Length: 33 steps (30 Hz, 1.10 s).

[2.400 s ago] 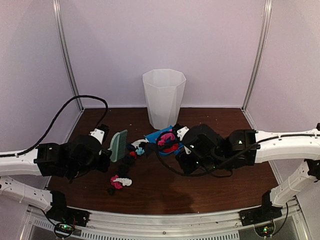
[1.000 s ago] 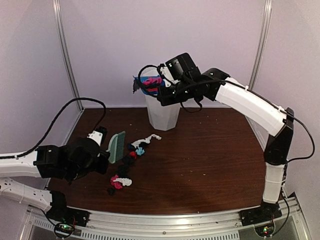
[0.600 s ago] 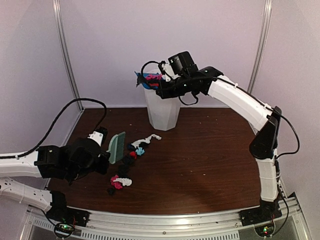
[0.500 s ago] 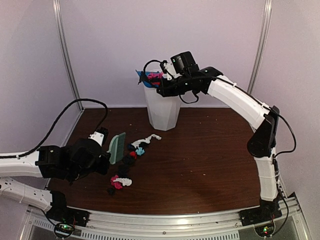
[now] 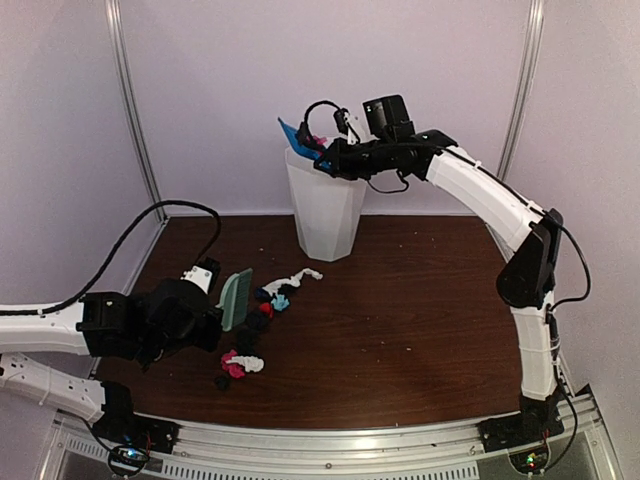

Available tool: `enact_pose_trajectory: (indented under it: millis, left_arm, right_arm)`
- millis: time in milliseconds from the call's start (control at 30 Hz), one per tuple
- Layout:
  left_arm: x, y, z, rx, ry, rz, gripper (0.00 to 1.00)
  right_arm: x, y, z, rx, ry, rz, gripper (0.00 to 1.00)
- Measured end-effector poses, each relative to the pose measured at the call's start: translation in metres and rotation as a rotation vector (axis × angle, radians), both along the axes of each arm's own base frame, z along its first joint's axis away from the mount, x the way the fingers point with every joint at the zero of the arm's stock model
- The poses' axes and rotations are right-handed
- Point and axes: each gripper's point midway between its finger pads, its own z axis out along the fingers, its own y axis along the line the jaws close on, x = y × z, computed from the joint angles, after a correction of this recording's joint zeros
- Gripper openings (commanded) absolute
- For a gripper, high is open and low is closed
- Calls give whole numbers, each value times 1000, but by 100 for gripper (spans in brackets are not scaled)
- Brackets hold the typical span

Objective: Sweep away the paper scraps from the table
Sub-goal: Dump the paper scraps into the trash bin.

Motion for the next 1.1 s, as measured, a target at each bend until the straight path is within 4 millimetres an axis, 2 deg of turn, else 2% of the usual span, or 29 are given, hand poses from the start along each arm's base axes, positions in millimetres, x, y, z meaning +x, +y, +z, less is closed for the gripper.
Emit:
enact_pose_trajectory:
  millis: [533, 967, 1100]
  left_arm:
    - [1, -3, 1, -12, -5, -1, 0]
    - [1, -2, 0, -12, -5, -1, 0]
    - [1, -2, 1, -14, -6, -1, 0]
  right_arm:
    - [5, 6, 58, 389, 119, 105, 0]
    - [23, 7, 47, 633, 348, 87, 0]
    - [29, 7, 31, 712, 435, 72, 0]
